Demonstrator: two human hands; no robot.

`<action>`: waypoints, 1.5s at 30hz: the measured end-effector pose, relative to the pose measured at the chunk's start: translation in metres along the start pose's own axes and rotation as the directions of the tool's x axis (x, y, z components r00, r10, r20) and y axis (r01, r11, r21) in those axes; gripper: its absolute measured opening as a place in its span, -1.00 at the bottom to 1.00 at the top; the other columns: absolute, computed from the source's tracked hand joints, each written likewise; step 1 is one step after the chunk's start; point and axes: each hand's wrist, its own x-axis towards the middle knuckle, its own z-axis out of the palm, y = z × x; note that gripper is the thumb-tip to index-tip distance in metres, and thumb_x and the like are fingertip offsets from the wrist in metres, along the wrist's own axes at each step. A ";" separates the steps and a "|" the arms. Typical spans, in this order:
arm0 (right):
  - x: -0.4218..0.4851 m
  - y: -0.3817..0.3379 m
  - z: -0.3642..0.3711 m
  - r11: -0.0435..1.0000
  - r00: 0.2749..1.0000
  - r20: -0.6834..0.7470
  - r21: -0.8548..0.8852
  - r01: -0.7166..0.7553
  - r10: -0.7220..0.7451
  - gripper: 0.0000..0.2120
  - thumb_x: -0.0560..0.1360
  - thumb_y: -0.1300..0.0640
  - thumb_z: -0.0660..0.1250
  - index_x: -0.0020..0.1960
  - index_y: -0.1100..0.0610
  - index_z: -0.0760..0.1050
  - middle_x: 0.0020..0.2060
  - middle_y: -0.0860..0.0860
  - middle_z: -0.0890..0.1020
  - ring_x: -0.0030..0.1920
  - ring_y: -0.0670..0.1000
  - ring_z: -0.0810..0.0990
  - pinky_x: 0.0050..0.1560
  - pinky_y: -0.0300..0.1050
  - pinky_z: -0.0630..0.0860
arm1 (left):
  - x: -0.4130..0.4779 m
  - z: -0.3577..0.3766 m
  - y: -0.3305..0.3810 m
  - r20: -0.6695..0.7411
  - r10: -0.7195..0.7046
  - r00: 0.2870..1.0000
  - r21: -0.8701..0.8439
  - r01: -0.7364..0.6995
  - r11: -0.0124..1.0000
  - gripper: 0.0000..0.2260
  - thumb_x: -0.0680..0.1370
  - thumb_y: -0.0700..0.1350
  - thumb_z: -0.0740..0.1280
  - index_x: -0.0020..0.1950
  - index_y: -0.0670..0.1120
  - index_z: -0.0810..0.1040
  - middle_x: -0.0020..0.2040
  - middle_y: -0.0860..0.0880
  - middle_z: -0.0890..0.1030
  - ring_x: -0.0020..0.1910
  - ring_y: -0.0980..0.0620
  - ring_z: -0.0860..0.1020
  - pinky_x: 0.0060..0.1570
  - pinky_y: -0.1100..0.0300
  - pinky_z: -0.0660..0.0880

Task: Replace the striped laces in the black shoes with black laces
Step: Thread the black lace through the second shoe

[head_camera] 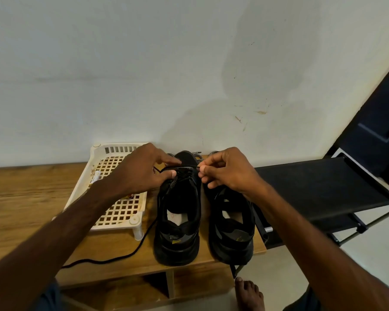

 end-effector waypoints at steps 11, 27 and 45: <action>-0.003 -0.003 0.001 0.997 0.999 0.032 0.071 0.032 -0.034 -0.88 0.48 0.17 0.54 -0.02 0.21 0.73 -0.21 0.09 0.76 -0.15 0.08 0.77 -0.22 -0.17 0.68 | 0.001 0.009 0.028 -0.161 0.079 0.984 -0.184 -0.109 0.977 -0.84 0.49 -0.09 0.55 0.05 0.05 0.77 -0.13 0.12 0.74 -0.19 0.24 0.62 -0.18 0.39 0.48; -0.008 0.003 0.044 0.861 0.986 -0.156 -0.508 -0.024 -0.064 -0.93 0.46 0.09 0.56 -0.11 0.09 0.76 -0.21 -0.01 0.73 -0.17 -0.06 0.69 -0.07 -0.09 0.68 | -0.007 0.002 0.032 0.055 -0.238 0.970 -0.196 0.244 0.950 -0.96 0.44 -0.08 0.58 -0.13 0.05 0.78 -0.33 0.10 0.70 -0.30 0.15 0.67 -0.17 0.31 0.57; -0.010 0.017 0.045 0.919 0.969 -0.214 -0.392 0.033 -0.126 -0.85 0.42 0.07 0.61 -0.04 0.08 0.76 -0.20 -0.11 0.74 -0.26 -0.27 0.64 -0.32 -0.50 0.51 | -0.010 0.032 0.044 -0.008 -0.339 0.941 0.014 0.339 0.941 -0.95 0.49 -0.08 0.50 -0.08 0.05 0.77 0.31 0.15 0.53 0.33 0.07 0.26 0.21 0.18 0.16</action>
